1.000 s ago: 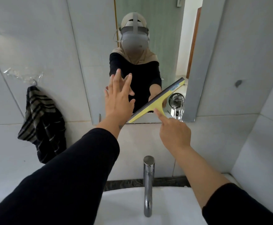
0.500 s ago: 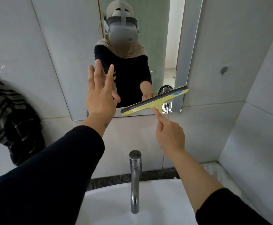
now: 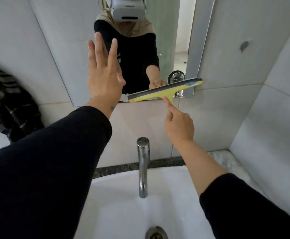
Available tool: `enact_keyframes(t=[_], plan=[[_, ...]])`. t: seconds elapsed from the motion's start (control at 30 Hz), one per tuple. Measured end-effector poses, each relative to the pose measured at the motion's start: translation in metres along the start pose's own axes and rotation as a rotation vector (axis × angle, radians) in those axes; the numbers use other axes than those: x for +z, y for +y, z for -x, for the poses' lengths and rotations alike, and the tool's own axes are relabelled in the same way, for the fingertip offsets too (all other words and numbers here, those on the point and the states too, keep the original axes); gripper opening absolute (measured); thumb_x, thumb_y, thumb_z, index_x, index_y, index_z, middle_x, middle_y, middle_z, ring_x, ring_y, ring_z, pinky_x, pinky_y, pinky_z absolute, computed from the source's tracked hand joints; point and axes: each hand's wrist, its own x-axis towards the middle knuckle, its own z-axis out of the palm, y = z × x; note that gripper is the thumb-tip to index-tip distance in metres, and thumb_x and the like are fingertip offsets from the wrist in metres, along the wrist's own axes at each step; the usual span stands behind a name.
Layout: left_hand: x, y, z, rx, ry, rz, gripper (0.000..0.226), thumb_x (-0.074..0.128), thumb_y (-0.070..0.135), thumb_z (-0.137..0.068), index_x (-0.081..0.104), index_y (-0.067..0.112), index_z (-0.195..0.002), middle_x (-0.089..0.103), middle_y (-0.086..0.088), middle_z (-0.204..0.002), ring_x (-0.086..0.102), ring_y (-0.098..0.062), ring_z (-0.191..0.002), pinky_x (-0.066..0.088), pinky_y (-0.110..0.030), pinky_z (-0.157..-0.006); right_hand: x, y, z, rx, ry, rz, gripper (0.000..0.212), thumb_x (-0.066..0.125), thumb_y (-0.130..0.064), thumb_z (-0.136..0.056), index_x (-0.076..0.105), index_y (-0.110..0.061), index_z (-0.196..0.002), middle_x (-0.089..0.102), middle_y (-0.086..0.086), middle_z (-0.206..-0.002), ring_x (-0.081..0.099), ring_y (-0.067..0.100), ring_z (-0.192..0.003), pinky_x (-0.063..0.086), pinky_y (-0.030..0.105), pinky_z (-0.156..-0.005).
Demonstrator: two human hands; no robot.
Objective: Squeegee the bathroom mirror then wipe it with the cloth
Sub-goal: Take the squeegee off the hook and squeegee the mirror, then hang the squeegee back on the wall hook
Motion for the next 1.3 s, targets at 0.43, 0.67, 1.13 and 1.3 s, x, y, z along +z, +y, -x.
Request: enact_keyframes(t=[0.43, 0.67, 1.13, 1.3], plan=[[-0.003, 0.001, -0.002, 0.004, -0.036, 0.011, 0.097, 0.069, 0.019, -0.082, 0.0, 0.032, -0.149, -0.014, -0.01, -0.158, -0.01, -0.033, -0.145, 0.04, -0.055, -0.103, -0.01, 0.035, 0.02, 0.155, -0.187, 0.047, 0.049, 0.035, -0.021, -0.1, 0.036, -0.05, -0.139, 0.058, 0.005, -0.079, 0.049, 0.022, -0.066, 0.039, 0.029, -0.058], [-0.002, 0.051, 0.022, 0.093, -0.113, 0.077, 0.088, 0.069, 0.031, -0.082, 0.011, 0.029, -0.15, -0.013, -0.008, -0.159, -0.01, -0.03, -0.146, 0.007, -0.06, -0.114, -0.072, 0.039, 0.015, 0.169, -0.398, 0.205, 0.065, 0.044, -0.031, -0.093, 0.013, -0.027, -0.149, 0.06, 0.009, -0.108, 0.057, 0.03, -0.1, 0.042, 0.034, -0.076], [0.011, 0.168, 0.081, 0.473, -0.492, 0.671, 0.024, 0.07, 0.028, -0.082, 0.066, 0.027, -0.105, 0.068, 0.007, -0.099, 0.06, -0.016, -0.094, 0.05, -0.037, -0.082, -0.181, 0.05, -0.017, 0.103, -0.49, 0.152, 0.038, 0.075, -0.024, -0.079, 0.045, -0.019, -0.101, 0.071, 0.001, -0.082, 0.063, 0.019, -0.081, 0.049, 0.039, -0.078], [0.006, 0.183, 0.071, 0.538, -0.366, 0.627, 0.017, 0.067, 0.026, -0.085, 0.065, 0.027, -0.102, 0.065, 0.005, -0.094, 0.06, -0.017, -0.084, 0.05, -0.034, -0.07, -0.213, 0.047, -0.029, 0.105, -0.411, 0.264, 0.045, 0.074, -0.048, -0.073, 0.051, -0.028, -0.106, 0.069, -0.009, -0.087, 0.063, 0.013, -0.086, 0.047, 0.039, -0.088]])
